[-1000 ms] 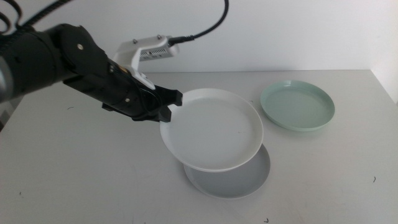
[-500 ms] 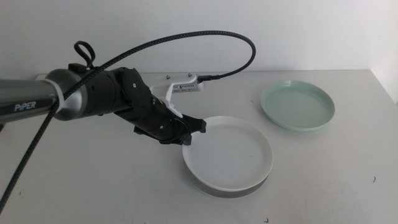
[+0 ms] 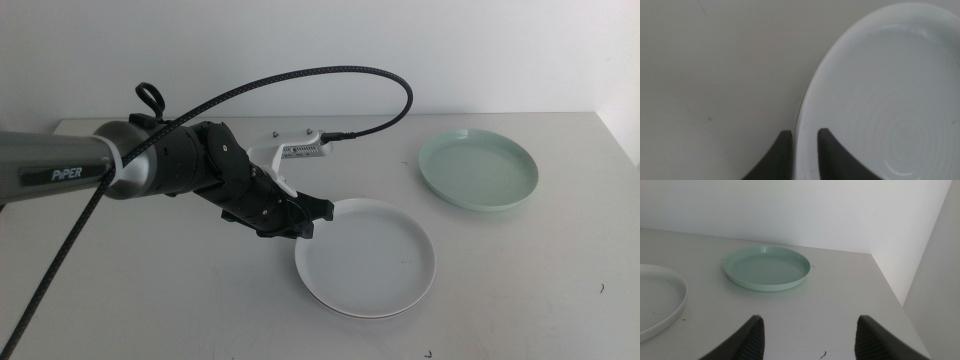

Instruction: Stack the three bowls on top of each other.

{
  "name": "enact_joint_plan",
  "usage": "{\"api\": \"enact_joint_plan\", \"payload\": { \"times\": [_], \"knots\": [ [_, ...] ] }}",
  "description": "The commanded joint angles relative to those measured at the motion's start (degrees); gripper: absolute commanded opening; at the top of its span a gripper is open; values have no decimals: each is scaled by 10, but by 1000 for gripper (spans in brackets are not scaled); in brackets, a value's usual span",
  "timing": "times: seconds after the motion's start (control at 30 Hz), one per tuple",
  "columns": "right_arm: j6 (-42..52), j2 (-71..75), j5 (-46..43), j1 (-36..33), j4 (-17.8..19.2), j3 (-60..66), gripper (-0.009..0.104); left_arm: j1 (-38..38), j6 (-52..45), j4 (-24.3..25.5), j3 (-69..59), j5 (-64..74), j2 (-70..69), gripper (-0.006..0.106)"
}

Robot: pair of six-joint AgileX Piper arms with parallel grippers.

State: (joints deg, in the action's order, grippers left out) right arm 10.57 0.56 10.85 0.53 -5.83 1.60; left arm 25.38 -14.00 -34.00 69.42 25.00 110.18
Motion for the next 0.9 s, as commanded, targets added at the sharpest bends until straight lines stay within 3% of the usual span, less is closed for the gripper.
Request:
{"api": "enact_joint_plan", "payload": {
  "times": [0.0, 0.17, 0.27, 0.5, 0.87],
  "knots": [
    [5, 16, -45, 3, 6, -3, 47, 4, -4, -17, 19, -17, -30, 33],
    [5, 16, -45, 3, 6, -3, 47, 3, -33, -16, 23, -13, -45, 82],
    [5, 16, -45, 3, 6, -3, 47, 3, -65, -15, 26, 2, -72, 105],
    [5, 16, -45, 3, 6, -3, 47, -14, -178, -2, 31, 90, -192, 105],
    [5, 16, -45, 3, 6, -3, 47, -116, -195, -4, 31, 305, -463, 105]
  ]
}}
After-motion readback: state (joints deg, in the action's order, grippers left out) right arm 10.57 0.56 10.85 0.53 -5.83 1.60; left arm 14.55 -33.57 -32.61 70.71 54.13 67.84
